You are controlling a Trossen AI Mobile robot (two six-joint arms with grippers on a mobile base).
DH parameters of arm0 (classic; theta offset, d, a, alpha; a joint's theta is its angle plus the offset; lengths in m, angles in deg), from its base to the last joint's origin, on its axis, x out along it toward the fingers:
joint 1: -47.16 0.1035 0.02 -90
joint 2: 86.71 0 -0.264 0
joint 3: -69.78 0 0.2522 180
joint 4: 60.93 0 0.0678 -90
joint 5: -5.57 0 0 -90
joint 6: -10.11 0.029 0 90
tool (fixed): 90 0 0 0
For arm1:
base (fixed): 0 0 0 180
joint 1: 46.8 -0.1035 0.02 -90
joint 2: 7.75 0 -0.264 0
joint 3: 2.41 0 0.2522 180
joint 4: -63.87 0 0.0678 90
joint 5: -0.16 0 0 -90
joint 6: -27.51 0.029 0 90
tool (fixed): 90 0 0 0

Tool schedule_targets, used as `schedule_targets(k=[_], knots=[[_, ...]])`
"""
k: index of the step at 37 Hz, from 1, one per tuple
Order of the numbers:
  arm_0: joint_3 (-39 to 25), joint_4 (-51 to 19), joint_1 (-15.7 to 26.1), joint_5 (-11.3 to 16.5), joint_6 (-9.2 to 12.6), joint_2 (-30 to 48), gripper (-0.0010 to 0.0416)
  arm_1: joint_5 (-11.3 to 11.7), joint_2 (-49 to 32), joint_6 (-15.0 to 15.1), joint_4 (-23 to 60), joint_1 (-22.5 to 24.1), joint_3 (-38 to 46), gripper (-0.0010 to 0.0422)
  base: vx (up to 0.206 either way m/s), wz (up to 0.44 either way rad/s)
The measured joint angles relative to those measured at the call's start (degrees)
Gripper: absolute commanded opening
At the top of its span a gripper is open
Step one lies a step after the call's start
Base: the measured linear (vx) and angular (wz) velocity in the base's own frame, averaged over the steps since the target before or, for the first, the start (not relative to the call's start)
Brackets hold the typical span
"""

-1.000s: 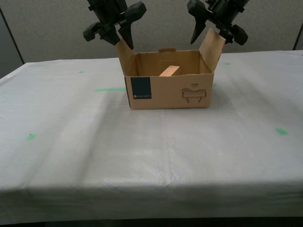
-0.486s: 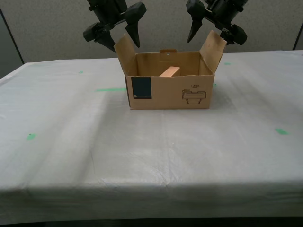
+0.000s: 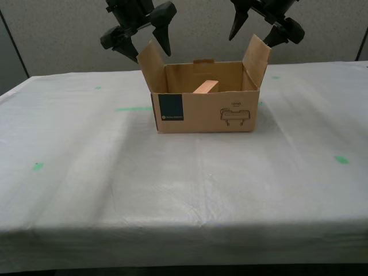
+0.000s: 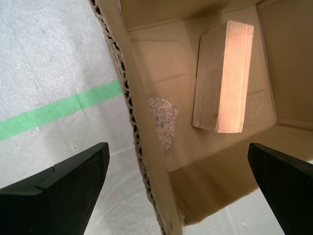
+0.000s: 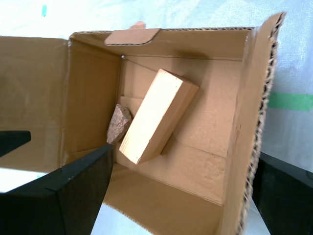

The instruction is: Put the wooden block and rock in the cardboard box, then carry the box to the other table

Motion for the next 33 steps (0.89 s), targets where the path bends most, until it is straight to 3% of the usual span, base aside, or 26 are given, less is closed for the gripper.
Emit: schedule_targets(k=[6,11,15,25,33], knots=[[0.0,-1.42,-0.02,-0.92,-0.44,-1.92,0.0355,0.09,1.86,0.22,0.22,-0.04,0.0,0.0387,0.0,0.0],[0.0,-2.93,0.0,-4.7,-1.05,-4.28,0.0355,3.19,4.5,0.5,0.33,-0.09,-0.02,0.0387,0.0,0.0],[-0.02,-4.09,-0.02,-5.62,-1.38,-6.49,0.0355,4.31,7.13,1.31,0.76,-0.13,-0.04,0.0387,0.0,0.0],[-0.02,-5.18,0.04,-9.33,-1.55,-12.92,0.0354,4.35,13.11,3.63,1.2,-0.13,-0.07,0.0387,0.0,0.0],[0.0,-6.4,0.0,-9.68,-2.91,-18.34,0.0355,4.37,17.64,4.07,1.57,-0.07,-0.2,0.0387,0.0,0.0]])
